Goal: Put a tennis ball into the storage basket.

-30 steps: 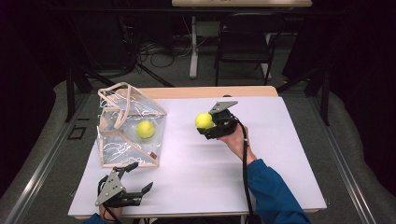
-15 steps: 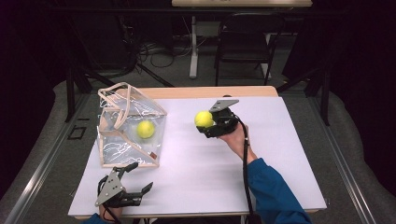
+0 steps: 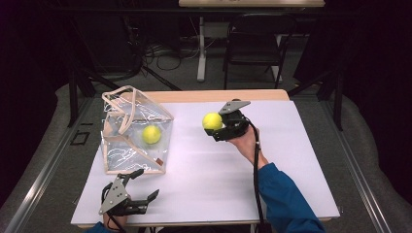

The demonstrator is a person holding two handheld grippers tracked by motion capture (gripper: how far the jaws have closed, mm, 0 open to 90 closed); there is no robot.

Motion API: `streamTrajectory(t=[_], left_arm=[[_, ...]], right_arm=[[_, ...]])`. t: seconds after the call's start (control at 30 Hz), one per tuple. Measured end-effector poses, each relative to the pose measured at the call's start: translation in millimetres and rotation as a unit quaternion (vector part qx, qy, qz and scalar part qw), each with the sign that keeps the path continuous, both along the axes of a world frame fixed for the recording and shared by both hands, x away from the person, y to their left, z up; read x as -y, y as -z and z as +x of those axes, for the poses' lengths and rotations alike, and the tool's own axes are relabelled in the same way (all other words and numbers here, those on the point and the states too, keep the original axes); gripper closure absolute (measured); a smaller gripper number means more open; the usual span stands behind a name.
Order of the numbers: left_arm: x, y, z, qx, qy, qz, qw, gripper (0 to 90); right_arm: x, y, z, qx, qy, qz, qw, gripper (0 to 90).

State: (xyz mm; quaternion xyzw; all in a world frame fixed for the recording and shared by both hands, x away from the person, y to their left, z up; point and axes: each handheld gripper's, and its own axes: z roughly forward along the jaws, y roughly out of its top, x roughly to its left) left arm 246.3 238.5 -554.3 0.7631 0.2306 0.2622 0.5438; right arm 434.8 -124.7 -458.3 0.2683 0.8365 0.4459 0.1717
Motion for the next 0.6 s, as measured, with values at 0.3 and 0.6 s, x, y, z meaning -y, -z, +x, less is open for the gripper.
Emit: streamTrajectory(t=[0.3,0.6], left_arm=[[0.0,-0.2,0.0,0.0,0.0,0.001,1.0,16.1],[0.0,0.0,0.1,0.0,0.0,0.0,1.0,16.0]], right_arm=[[0.3,-5.0,-0.8,0.003,0.0,0.003,1.0,26.3],[1.5,-12.5,-2.1,0.006,-0.002,0.01,0.9999,26.3]])
